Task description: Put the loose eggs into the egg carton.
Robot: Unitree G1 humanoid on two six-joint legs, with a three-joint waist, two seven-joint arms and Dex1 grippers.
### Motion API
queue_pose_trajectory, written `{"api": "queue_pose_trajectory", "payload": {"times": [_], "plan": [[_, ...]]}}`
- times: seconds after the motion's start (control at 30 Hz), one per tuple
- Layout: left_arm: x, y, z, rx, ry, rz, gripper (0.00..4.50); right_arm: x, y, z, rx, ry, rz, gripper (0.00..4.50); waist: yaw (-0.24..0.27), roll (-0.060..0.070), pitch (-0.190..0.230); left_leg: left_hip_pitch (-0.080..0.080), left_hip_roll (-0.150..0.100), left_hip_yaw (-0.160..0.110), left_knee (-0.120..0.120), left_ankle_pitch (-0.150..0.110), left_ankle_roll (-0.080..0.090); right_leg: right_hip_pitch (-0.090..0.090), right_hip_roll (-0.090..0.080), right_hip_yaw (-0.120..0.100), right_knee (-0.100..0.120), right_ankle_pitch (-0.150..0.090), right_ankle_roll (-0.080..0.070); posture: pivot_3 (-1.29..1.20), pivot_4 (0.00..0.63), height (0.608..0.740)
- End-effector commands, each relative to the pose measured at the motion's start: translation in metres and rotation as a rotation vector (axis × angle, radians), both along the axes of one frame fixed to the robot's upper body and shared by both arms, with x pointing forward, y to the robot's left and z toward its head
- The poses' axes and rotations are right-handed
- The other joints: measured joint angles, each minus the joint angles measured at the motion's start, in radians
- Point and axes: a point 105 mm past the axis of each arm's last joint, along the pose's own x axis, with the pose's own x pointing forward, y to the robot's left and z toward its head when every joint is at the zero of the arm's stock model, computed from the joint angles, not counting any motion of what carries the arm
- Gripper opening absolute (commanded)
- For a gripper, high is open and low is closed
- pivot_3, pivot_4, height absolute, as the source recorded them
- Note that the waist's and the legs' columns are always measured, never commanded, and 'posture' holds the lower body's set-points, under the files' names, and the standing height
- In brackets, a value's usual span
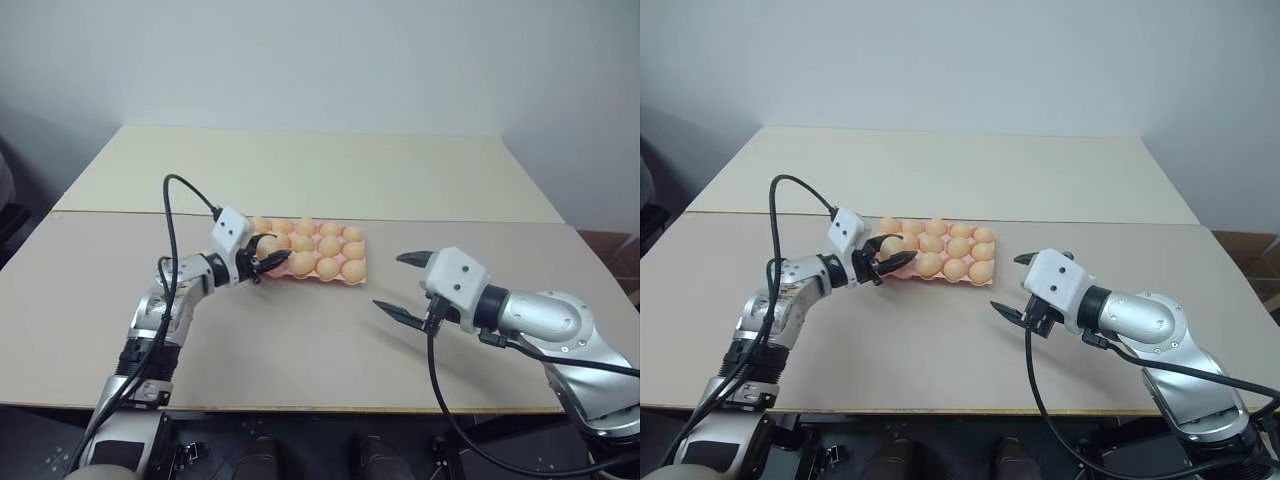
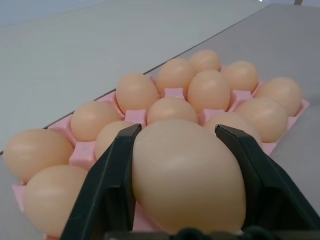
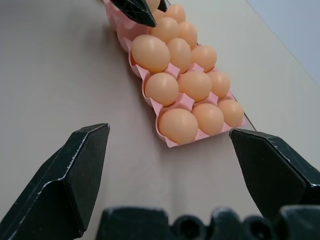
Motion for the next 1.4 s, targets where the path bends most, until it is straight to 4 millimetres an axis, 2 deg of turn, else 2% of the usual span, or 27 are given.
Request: {"api": "queue_pose_trajectory", "payload": {"times": [0.03, 0.1, 0.13, 0.37, 0.57, 0.67, 0.73, 0.83, 0.93, 1.1, 1.23, 1.33, 1.4], "plan": [[0.002, 0.003, 0.012, -0.026, -0.038, 0.029, 3.70, -0.001, 0.002, 0.014, 0.003, -0.062, 0.001, 4.50, 0.000, 0.000, 0.000, 0.000, 0.000, 0.000, 0.000, 0.000, 0.000, 0.000, 0.000, 0.000, 0.000, 0.000, 0.000, 0.00, 0.150, 0.740], [0.001, 0.006, 0.013, -0.034, -0.041, 0.038, 4.37, 0.001, 0.003, 0.014, 0.006, -0.061, 0.002, 4.50, 0.000, 0.000, 0.000, 0.001, 0.000, 0.000, 0.000, 0.000, 0.000, 0.001, 0.000, 0.000, 0.000, 0.000, 0.000, 0.00, 0.150, 0.740], [0.001, 0.007, 0.013, -0.038, -0.042, 0.041, 4.45, 0.001, 0.004, 0.014, 0.007, -0.061, 0.004, 4.50, -0.001, 0.000, 0.000, 0.001, 0.000, 0.000, 0.000, 0.000, 0.000, 0.001, 0.000, 0.000, 0.000, 0.000, 0.000, 0.00, 0.150, 0.740], [-0.027, 0.029, 0.030, -0.025, -0.084, 0.059, 4.45, 0.002, 0.004, 0.011, -0.001, -0.056, 0.012, 4.50, -0.003, 0.000, 0.000, 0.001, 0.000, 0.000, 0.000, 0.000, 0.000, 0.001, 0.000, 0.000, 0.000, 0.000, 0.000, 0.00, 0.150, 0.740], [-0.072, 0.079, 0.026, 0.091, -0.030, 0.179, 4.45, 0.002, 0.006, 0.011, -0.005, -0.046, 0.037, 4.50, -0.013, 0.000, 0.000, 0.003, 0.002, 0.000, 0.000, 0.000, 0.000, 0.001, 0.000, 0.000, 0.000, 0.000, 0.000, 0.00, 0.150, 0.740], [-0.095, 0.115, 0.026, 0.119, 0.017, 0.322, 4.45, 0.003, 0.010, 0.009, -0.009, -0.035, 0.065, 4.50, -0.017, 0.000, 0.000, 0.002, 0.003, 0.001, -0.001, 0.000, 0.000, 0.000, 0.001, 0.000, 0.000, -0.003, -0.004, 0.00, 0.150, 0.740], [-0.106, 0.130, 0.023, 0.143, 0.059, 0.395, 4.45, 0.004, 0.011, 0.008, -0.012, -0.029, 0.078, 4.50, -0.015, 0.000, 0.000, 0.003, 0.003, 0.001, -0.001, 0.000, 0.000, 0.000, 0.001, 0.000, 0.000, -0.004, -0.006, 0.00, 0.150, 0.740], [-0.121, 0.143, 0.020, 0.165, 0.105, 0.469, 4.45, 0.006, 0.013, 0.006, -0.014, -0.023, 0.099, 4.50, -0.008, 0.000, 0.000, 0.003, 0.004, 0.000, -0.001, 0.000, -0.001, 0.001, 0.001, -0.001, -0.001, -0.004, -0.007, 0.00, 0.150, 0.740], [-0.129, 0.147, 0.021, 0.153, 0.116, 0.506, 4.45, 0.007, 0.015, 0.006, -0.015, -0.019, 0.117, 4.50, -0.002, 0.000, 0.000, 0.002, 0.004, 0.001, -0.001, -0.001, -0.001, 0.000, 0.001, -0.001, -0.002, -0.004, -0.007, 0.00, 0.150, 0.740], [-0.131, 0.149, 0.022, 0.157, 0.118, 0.536, 4.45, 0.009, 0.016, 0.007, -0.024, -0.020, 0.132, 4.50, 0.000, 0.000, 0.000, 0.002, 0.004, 0.001, -0.001, -0.001, -0.001, 0.000, 0.001, -0.001, -0.002, -0.004, -0.007, 0.00, 0.150, 0.740], [-0.125, 0.147, 0.022, 0.148, 0.119, 0.542, 4.45, 0.009, 0.015, 0.007, -0.032, -0.020, 0.134, 4.50, 0.000, 0.000, 0.000, 0.002, 0.004, 0.001, -0.001, -0.001, -0.001, 0.000, 0.001, -0.001, -0.002, -0.004, -0.007, 0.00, 0.150, 0.740], [-0.113, 0.141, 0.023, 0.139, 0.099, 0.532, 4.45, 0.009, 0.015, 0.008, -0.030, -0.020, 0.130, 4.50, 0.003, 0.000, 0.000, 0.002, 0.004, 0.001, -0.001, -0.001, -0.001, 0.000, 0.001, -0.001, -0.002, -0.004, -0.007, 0.00, 0.150, 0.740], [-0.095, 0.134, 0.026, 0.118, 0.077, 0.520, 4.45, 0.008, 0.016, 0.008, -0.028, -0.016, 0.132, 4.50, 0.006, 0.000, 0.000, 0.002, 0.004, 0.001, -0.001, -0.001, -0.001, 0.001, 0.001, -0.001, -0.002, -0.004, -0.007, 0.00, 0.150, 0.740]]}}
